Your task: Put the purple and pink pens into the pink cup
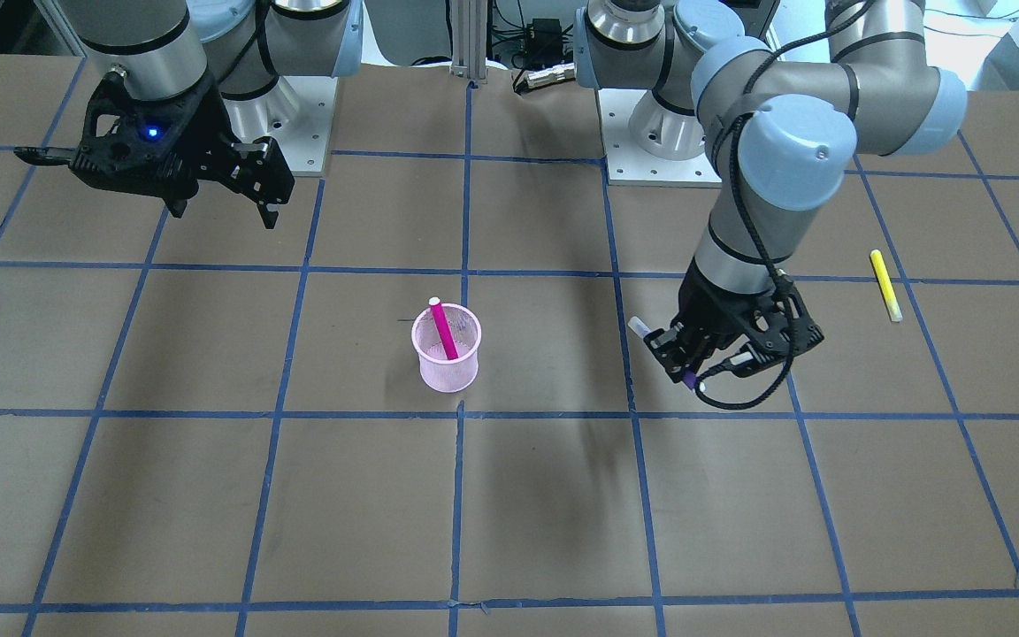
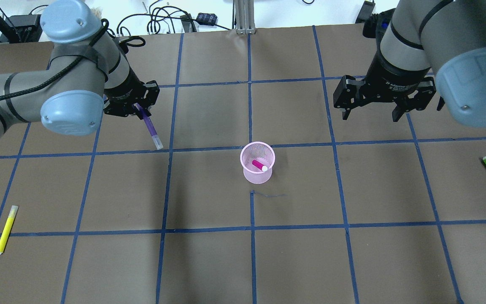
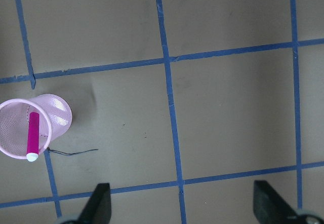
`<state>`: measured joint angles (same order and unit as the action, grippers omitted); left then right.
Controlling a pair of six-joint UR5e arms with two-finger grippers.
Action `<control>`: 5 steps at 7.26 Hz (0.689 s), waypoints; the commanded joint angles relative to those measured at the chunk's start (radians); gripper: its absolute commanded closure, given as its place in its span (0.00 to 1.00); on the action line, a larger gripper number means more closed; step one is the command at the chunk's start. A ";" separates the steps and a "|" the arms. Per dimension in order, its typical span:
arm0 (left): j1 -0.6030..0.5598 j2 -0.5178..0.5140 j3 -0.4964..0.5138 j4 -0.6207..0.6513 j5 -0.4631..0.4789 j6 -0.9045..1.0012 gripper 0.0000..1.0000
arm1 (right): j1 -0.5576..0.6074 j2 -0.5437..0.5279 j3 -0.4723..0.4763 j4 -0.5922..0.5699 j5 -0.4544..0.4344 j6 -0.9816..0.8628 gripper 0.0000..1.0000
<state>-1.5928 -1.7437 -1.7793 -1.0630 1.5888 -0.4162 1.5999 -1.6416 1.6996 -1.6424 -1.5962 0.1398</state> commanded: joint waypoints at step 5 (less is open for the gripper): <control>-0.373 -0.020 -0.009 0.143 0.142 -0.240 0.96 | 0.000 0.000 0.000 -0.002 0.001 -0.002 0.00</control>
<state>-1.9097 -1.7614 -1.7830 -0.9271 1.7130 -0.5864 1.5999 -1.6414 1.7003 -1.6450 -1.5959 0.1392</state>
